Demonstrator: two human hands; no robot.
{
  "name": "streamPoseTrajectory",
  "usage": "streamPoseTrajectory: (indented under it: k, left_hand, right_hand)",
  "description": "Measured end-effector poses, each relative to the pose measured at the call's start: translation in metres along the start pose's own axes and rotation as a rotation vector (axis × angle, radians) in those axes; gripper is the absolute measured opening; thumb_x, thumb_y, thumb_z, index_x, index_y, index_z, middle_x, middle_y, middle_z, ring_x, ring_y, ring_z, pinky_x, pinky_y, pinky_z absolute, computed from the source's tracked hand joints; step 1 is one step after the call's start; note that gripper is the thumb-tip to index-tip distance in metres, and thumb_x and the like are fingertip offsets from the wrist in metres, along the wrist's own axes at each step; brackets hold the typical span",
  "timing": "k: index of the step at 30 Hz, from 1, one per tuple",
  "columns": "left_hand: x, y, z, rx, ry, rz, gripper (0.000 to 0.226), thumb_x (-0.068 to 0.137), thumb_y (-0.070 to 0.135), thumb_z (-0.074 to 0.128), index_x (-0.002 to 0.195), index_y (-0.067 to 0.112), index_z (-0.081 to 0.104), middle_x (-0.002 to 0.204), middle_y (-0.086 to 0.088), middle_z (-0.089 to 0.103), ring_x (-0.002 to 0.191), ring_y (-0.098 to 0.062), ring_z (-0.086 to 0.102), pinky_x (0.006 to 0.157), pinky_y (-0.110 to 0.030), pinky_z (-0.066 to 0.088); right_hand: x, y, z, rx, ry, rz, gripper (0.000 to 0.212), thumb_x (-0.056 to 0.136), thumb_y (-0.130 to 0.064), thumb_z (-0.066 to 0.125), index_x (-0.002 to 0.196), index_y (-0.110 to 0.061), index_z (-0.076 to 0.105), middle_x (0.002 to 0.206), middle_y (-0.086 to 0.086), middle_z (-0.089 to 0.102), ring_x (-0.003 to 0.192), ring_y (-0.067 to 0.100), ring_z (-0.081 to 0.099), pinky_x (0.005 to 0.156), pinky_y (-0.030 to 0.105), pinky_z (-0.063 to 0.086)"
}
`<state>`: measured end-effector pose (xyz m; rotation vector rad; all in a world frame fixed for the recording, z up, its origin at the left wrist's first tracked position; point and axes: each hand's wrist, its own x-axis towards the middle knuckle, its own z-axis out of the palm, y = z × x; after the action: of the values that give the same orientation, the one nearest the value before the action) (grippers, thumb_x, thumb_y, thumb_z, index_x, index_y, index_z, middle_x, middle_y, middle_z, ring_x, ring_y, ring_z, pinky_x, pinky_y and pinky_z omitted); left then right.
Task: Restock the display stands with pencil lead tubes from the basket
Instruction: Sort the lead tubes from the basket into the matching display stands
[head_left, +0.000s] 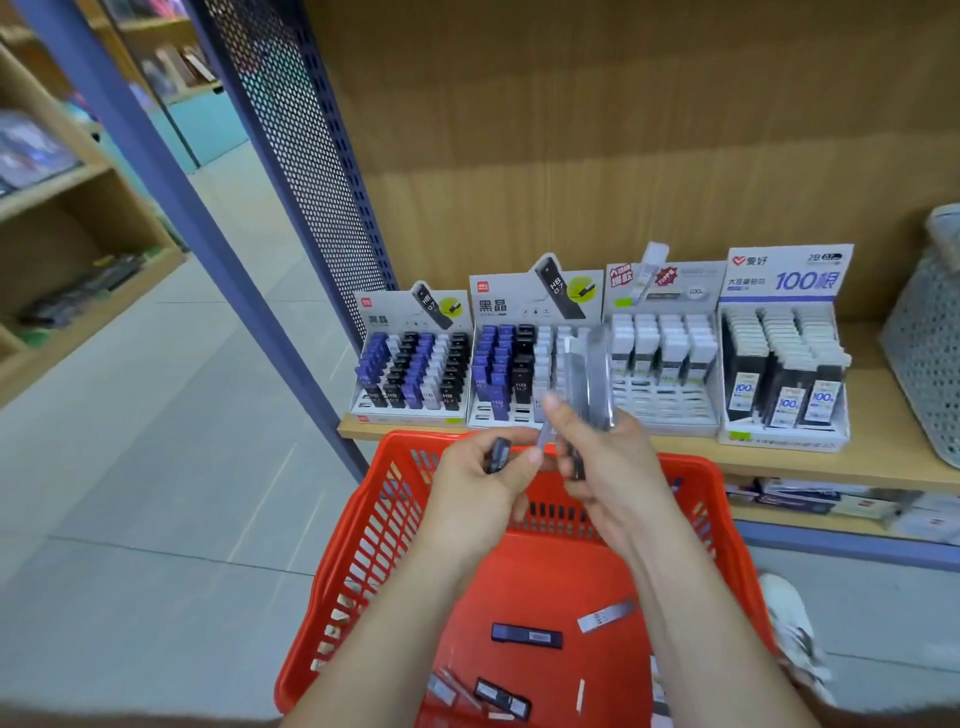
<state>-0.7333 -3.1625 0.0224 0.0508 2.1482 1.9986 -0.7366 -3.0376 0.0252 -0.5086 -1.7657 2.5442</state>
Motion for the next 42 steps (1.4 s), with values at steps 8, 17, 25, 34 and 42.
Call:
streamPoseTrajectory:
  k: [8, 17, 25, 34, 42]
  left_hand:
    - [0.003, 0.004, -0.001, -0.267, -0.012, -0.279, 0.041, 0.099, 0.041, 0.043, 0.105, 0.009, 0.068, 0.070, -0.004, 0.066, 0.046, -0.008, 0.034, 0.040, -0.019, 0.015]
    - [0.019, -0.003, -0.012, -0.643, 0.109, -0.223, 0.023, 0.091, 0.034, 0.055, 0.102, 0.016, 0.064, 0.070, 0.003, 0.049, 0.060, -0.009, 0.042, 0.054, -0.021, 0.034]
    - [0.027, 0.002, -0.010, -0.739, 0.216, -0.139, 0.018, 0.081, 0.028, 0.065, 0.092, 0.013, 0.062, 0.068, 0.002, 0.063, 0.069, -0.022, 0.056, 0.082, -0.047, 0.051]
    - [0.058, 0.016, -0.067, -0.135, 0.133, -0.074, 0.013, 0.093, 0.015, 0.060, 0.100, 0.011, 0.070, 0.079, -0.004, 0.064, 0.075, -0.024, 0.062, 0.071, -0.033, 0.051]
    - [0.117, 0.042, -0.149, 0.202, 0.171, -0.111, 0.011, 0.085, 0.002, 0.069, 0.095, 0.003, 0.067, 0.082, -0.013, 0.067, 0.064, -0.018, 0.064, 0.065, -0.023, 0.059]
  right_hand:
    - [0.005, 0.007, 0.009, 0.091, 0.034, 0.111, 0.022, 0.092, -0.021, 0.065, 0.078, -0.009, 0.054, 0.051, 0.007, 0.053, 0.039, 0.011, 0.042, 0.034, 0.018, 0.027]
    - [0.006, 0.022, 0.008, 0.298, -0.085, 0.276, 0.018, 0.092, -0.005, 0.055, 0.076, -0.011, 0.050, 0.065, 0.005, 0.049, 0.050, 0.014, 0.052, 0.044, 0.020, 0.040]
    - [0.004, 0.039, 0.015, -0.093, -0.266, 0.100, 0.019, 0.085, -0.006, 0.074, 0.079, -0.015, 0.058, 0.058, -0.002, 0.038, 0.046, 0.009, 0.030, 0.037, 0.017, 0.021]
    - [0.033, 0.033, 0.045, -0.093, -0.185, 0.082, 0.012, 0.088, -0.003, 0.069, 0.091, -0.010, 0.060, 0.053, -0.007, 0.045, 0.050, 0.010, 0.029, 0.037, 0.017, 0.022]
    - [0.090, 0.031, 0.091, -0.113, -0.229, 0.211, 0.010, 0.087, -0.023, 0.074, 0.087, -0.017, 0.066, 0.073, 0.005, 0.054, 0.050, 0.009, 0.032, 0.039, 0.020, 0.019]
